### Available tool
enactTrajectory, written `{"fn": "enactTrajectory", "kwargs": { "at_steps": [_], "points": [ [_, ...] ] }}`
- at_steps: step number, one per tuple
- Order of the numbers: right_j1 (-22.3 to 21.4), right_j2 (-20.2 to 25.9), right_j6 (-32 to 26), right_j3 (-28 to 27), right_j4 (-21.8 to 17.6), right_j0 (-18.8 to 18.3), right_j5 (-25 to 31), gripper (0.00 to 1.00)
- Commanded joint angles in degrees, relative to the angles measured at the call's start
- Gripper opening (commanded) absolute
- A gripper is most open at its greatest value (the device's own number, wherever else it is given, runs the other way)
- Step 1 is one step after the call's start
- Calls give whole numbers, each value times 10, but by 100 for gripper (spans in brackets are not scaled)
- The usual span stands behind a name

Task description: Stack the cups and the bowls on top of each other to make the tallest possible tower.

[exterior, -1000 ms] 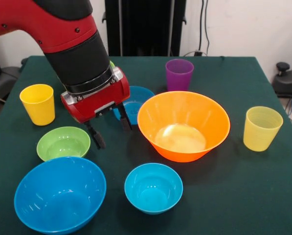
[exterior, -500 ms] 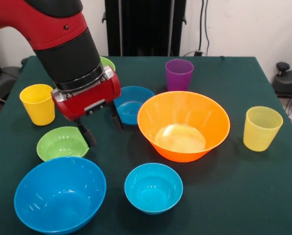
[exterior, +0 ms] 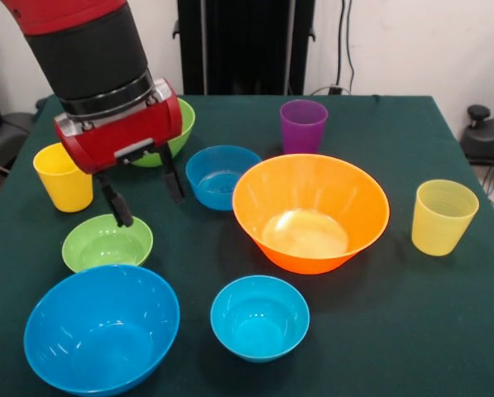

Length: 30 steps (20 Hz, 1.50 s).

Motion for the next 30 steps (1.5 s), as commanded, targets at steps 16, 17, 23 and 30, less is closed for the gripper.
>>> {"fn": "enactTrajectory", "kwargs": {
  "at_steps": [16,17,23,30],
  "points": [
    [87,-40,-141,-28,-92,10,-115,100],
    [90,-40,-140,-27,-95,9,-123,100],
    [102,-47,-124,-18,-112,10,-168,100],
    [101,-56,-114,-10,-124,14,-188,100]
  ]
}}
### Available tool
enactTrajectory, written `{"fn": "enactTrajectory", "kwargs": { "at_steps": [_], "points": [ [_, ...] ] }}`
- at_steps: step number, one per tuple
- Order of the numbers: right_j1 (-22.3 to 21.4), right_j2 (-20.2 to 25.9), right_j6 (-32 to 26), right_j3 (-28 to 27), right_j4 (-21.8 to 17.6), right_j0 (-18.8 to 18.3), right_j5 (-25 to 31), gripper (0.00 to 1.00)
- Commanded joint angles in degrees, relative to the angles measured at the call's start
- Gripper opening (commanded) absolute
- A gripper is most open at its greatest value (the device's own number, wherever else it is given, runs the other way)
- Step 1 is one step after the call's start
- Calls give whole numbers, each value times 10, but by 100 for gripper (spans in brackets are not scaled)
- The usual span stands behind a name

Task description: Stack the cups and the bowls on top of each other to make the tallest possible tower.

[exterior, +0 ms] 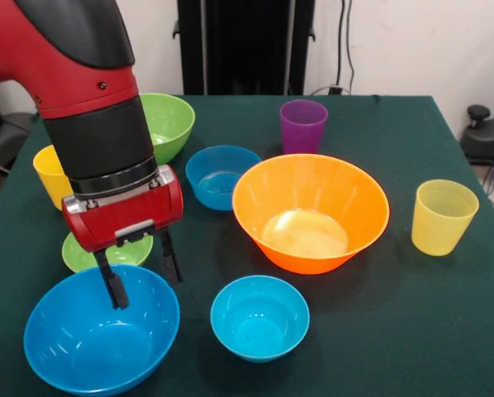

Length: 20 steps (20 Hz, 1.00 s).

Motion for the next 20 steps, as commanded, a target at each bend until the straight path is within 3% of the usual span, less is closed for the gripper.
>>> {"fn": "enactTrajectory", "kwargs": {
  "at_steps": [1,12,20],
  "points": [
    [17,-52,-112,12,-58,15,-23,100],
    [21,-61,-84,25,-69,20,-46,100],
    [-20,-61,-55,45,-37,27,-3,100]
  ]
}}
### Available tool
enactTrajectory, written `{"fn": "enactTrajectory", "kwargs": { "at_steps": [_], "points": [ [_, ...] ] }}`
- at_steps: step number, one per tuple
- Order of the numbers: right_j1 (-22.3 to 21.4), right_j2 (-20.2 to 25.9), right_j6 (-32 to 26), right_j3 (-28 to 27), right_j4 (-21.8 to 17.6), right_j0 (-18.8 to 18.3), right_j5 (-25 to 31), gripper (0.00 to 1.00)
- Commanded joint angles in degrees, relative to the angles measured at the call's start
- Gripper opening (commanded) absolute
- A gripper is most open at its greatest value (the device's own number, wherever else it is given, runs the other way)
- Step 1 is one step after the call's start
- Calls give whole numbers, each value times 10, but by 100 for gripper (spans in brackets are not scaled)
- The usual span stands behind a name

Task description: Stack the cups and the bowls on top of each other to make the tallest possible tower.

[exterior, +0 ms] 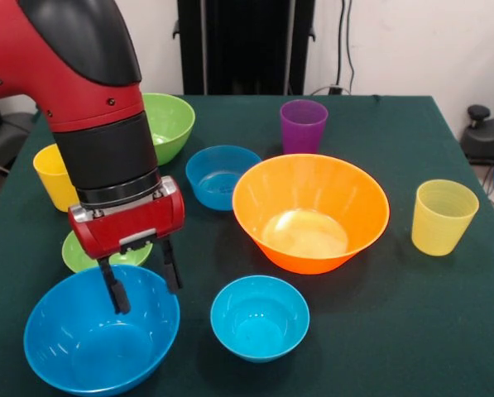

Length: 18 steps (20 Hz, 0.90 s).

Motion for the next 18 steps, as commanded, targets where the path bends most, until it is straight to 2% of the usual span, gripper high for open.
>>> {"fn": "enactTrajectory", "kwargs": {
  "at_steps": [1,9,13,18],
  "points": [
    [-29,-51,-51,37,-19,28,17,100],
    [-62,-68,-2,81,-16,32,0,100],
    [-46,-75,-5,81,-28,31,-28,100],
    [-4,-79,-24,64,-43,26,-63,100]
  ]
}}
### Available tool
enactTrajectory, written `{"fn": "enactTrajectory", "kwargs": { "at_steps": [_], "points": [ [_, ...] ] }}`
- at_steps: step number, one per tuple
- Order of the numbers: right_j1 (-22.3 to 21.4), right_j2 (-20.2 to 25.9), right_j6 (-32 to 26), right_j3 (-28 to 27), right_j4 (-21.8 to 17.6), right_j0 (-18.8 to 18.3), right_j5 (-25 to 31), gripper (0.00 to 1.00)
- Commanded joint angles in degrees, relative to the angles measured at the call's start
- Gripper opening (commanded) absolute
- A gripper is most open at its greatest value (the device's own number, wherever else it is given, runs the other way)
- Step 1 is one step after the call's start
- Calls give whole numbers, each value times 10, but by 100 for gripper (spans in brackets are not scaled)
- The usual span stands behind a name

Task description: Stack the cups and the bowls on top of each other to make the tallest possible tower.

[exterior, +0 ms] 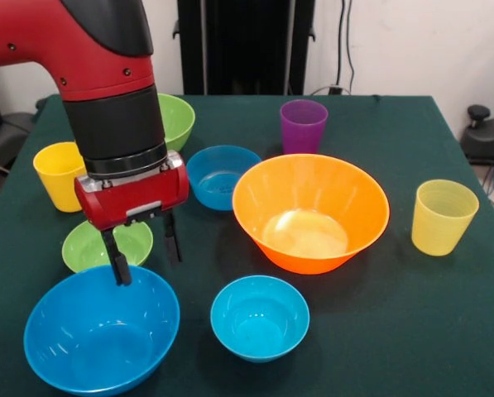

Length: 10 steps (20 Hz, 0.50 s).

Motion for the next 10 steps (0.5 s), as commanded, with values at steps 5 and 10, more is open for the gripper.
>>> {"fn": "enactTrajectory", "kwargs": {
  "at_steps": [5,10],
  "points": [
    [64,-59,-28,9,-54,20,-84,100],
    [62,-71,-16,10,-50,28,-101,100]
  ]
}}
